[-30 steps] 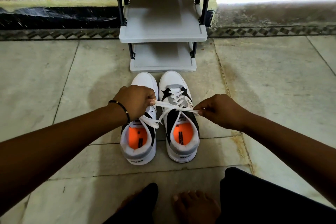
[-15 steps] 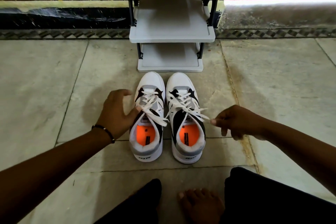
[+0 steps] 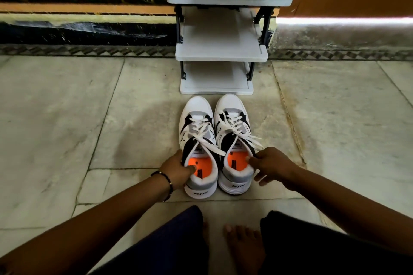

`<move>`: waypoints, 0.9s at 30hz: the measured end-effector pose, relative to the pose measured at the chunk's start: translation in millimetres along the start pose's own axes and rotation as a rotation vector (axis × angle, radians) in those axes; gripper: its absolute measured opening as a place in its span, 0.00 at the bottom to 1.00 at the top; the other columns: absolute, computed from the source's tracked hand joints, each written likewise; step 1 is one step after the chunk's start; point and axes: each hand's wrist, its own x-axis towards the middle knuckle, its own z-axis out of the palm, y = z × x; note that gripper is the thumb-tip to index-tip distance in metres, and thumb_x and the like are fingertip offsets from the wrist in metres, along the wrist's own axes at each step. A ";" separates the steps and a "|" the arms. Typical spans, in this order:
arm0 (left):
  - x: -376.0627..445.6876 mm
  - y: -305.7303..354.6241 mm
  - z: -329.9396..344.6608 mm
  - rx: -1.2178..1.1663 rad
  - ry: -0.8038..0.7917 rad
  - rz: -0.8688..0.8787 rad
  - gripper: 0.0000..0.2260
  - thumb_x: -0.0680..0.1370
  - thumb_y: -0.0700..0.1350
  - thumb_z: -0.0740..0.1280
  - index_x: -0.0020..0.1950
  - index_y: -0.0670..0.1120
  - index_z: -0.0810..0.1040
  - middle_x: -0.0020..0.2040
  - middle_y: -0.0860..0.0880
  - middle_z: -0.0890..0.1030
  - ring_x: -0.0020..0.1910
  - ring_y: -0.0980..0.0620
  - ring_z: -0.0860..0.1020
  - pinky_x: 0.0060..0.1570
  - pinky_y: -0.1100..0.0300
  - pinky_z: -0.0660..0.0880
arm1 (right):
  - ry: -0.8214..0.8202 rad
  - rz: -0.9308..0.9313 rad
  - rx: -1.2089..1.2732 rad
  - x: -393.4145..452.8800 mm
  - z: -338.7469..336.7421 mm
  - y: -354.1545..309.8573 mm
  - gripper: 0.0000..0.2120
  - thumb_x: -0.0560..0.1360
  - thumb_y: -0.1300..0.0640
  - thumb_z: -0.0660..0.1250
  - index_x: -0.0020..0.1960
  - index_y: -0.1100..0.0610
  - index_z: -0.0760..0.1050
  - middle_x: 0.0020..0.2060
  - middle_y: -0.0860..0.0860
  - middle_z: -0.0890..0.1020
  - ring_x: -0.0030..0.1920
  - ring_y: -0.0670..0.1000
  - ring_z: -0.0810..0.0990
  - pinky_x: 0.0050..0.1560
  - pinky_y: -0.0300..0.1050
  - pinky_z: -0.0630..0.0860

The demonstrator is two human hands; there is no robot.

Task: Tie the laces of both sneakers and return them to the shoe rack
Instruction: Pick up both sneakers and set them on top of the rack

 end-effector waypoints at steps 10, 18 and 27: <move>30.2 1.4 4.4 -0.183 0.065 0.033 0.20 0.71 0.47 0.68 0.62 0.50 0.70 0.58 0.50 0.78 0.57 0.49 0.76 0.56 0.53 0.73 | 0.167 -0.117 0.207 34.9 27.8 -4.8 0.22 0.64 0.44 0.64 0.58 0.47 0.74 0.54 0.48 0.82 0.54 0.52 0.79 0.57 0.53 0.76; 31.2 5.3 8.1 -0.204 0.142 0.169 0.22 0.78 0.40 0.60 0.70 0.51 0.62 0.62 0.57 0.71 0.62 0.59 0.69 0.59 0.66 0.67 | 0.183 -0.151 0.293 39.5 40.9 -20.1 0.18 0.77 0.60 0.61 0.65 0.48 0.66 0.57 0.41 0.72 0.58 0.44 0.70 0.57 0.41 0.65; 11.1 31.1 -3.7 -0.294 0.203 0.081 0.22 0.74 0.46 0.61 0.65 0.62 0.62 0.63 0.62 0.71 0.60 0.72 0.70 0.55 0.79 0.67 | 0.112 -0.118 0.247 23.3 13.2 -57.9 0.25 0.76 0.57 0.62 0.70 0.45 0.59 0.66 0.44 0.72 0.65 0.43 0.71 0.60 0.31 0.69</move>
